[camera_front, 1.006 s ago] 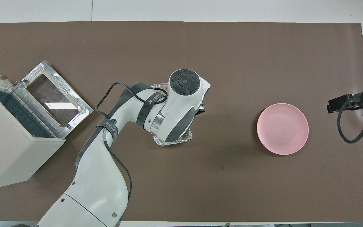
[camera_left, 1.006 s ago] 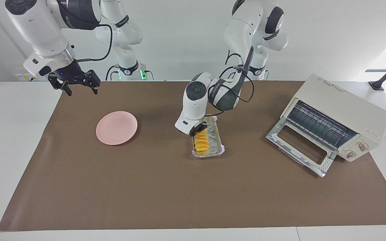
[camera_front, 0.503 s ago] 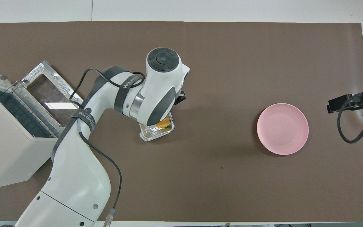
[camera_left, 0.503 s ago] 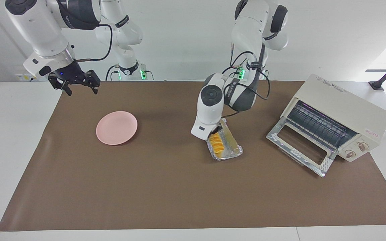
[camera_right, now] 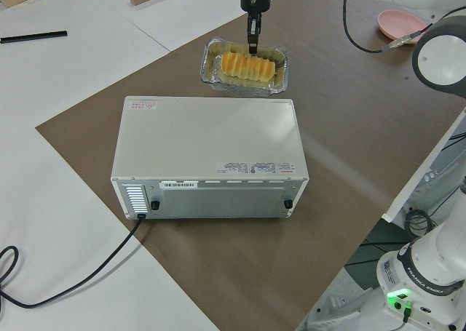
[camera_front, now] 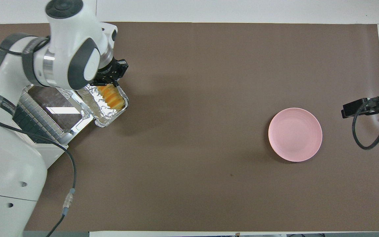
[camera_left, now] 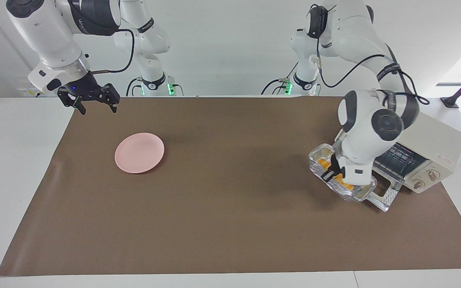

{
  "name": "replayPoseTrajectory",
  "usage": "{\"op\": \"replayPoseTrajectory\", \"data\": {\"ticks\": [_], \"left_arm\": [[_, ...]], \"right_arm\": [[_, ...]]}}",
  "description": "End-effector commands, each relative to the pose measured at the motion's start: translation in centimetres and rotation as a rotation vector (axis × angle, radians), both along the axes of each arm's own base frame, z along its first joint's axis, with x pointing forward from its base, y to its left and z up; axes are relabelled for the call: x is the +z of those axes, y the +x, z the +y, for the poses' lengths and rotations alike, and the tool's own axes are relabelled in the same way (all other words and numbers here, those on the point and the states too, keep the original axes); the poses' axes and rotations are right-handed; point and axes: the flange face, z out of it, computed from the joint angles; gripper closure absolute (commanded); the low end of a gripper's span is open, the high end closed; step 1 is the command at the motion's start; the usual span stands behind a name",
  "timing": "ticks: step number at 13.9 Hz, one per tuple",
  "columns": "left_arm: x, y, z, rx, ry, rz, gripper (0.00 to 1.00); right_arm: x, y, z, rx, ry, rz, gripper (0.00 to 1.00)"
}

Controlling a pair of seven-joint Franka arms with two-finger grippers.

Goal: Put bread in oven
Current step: 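Lower the foil tray into the toaster oven with the left gripper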

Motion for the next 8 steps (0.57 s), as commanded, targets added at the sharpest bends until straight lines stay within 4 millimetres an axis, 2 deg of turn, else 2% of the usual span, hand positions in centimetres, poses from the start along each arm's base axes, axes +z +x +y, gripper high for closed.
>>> {"op": "replayPoseTrajectory", "data": {"ticks": [1, 5, 8], "left_arm": [[0.1, -1.3, 4.5, 0.068, 0.066, 0.094, 1.00], [-0.6, -2.7, 9.5, 0.150, 0.104, 0.178, 1.00], [-1.6, -4.0, 12.0, 0.152, 0.164, 0.222, 1.00]], "right_arm": [[0.3, -0.5, -0.2, 0.004, 0.020, 0.005, 0.00], [0.3, -0.5, -0.2, 0.002, 0.018, 0.005, 0.00], [0.3, -0.5, -0.2, 0.002, 0.018, 0.005, 0.00]]}}
